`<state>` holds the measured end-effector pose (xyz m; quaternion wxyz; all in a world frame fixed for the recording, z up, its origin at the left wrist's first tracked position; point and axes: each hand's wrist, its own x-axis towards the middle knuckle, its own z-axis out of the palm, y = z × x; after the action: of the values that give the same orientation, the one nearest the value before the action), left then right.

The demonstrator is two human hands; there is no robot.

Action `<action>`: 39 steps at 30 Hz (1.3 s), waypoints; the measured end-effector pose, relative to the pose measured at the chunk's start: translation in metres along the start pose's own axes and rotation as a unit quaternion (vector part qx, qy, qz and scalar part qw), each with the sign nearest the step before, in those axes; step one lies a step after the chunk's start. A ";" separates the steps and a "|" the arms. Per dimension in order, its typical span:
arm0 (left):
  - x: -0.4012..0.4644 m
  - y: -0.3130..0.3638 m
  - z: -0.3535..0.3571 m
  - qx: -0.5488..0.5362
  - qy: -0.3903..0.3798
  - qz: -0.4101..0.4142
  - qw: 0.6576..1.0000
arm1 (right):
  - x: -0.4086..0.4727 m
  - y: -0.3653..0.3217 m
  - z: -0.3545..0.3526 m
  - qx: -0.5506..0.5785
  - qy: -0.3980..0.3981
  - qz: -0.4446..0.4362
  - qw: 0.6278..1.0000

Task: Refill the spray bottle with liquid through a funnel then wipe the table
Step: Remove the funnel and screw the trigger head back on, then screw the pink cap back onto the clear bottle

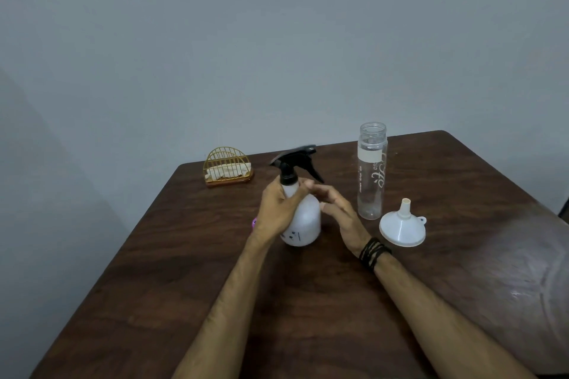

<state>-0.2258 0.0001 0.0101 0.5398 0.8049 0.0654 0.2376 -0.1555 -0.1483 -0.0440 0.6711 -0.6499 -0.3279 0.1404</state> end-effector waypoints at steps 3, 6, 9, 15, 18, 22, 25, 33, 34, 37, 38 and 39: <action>0.003 0.009 -0.033 0.008 0.103 -0.002 0.995 | 0.002 0.003 0.004 -0.049 0.017 0.001 0.999; 0.000 0.013 -0.069 0.040 0.196 -0.008 0.980 | 0.003 0.009 0.013 -0.137 0.001 -0.020 0.990; -0.009 -0.001 -0.093 0.100 0.235 -0.043 0.966 | 0.005 0.011 0.025 -0.252 -0.018 -0.047 0.967; -0.029 -0.024 -0.097 0.091 0.261 -0.110 0.955 | 0.017 0.009 0.067 -0.353 -0.053 -0.054 0.933; -0.030 -0.032 -0.087 0.080 0.251 -0.130 0.956 | 0.024 0.010 0.075 -0.395 -0.104 -0.037 0.912; -0.027 -0.037 -0.071 0.101 0.256 -0.130 0.953 | 0.027 0.015 0.077 -0.470 -0.160 -0.067 0.866; -0.031 -0.035 -0.057 0.129 0.276 -0.124 0.944 | 0.026 0.018 0.075 -0.467 -0.133 -0.085 0.870; -0.054 -0.023 0.004 0.234 0.402 0.100 0.880 | 0.011 0.012 0.045 -0.405 0.033 -0.047 0.913; -0.053 -0.021 0.013 0.224 0.381 0.142 0.886 | 0.008 0.006 0.040 -0.386 0.062 -0.049 0.919; -0.045 -0.013 0.036 0.188 0.306 0.181 0.916 | -0.002 -0.021 0.019 -0.385 0.157 -0.131 0.900; -0.041 -0.009 0.045 0.170 0.288 0.167 0.928 | -0.006 -0.032 0.011 -0.392 0.180 -0.163 0.888; -0.036 -0.006 0.052 0.147 0.268 0.145 0.941 | -0.009 -0.044 0.004 -0.393 0.197 -0.188 0.879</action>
<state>-0.2332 -0.0544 -0.0230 0.3372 0.7826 0.1245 0.5083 -0.1746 -0.1558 -0.0044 0.4254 -0.8005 -0.3333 -0.2592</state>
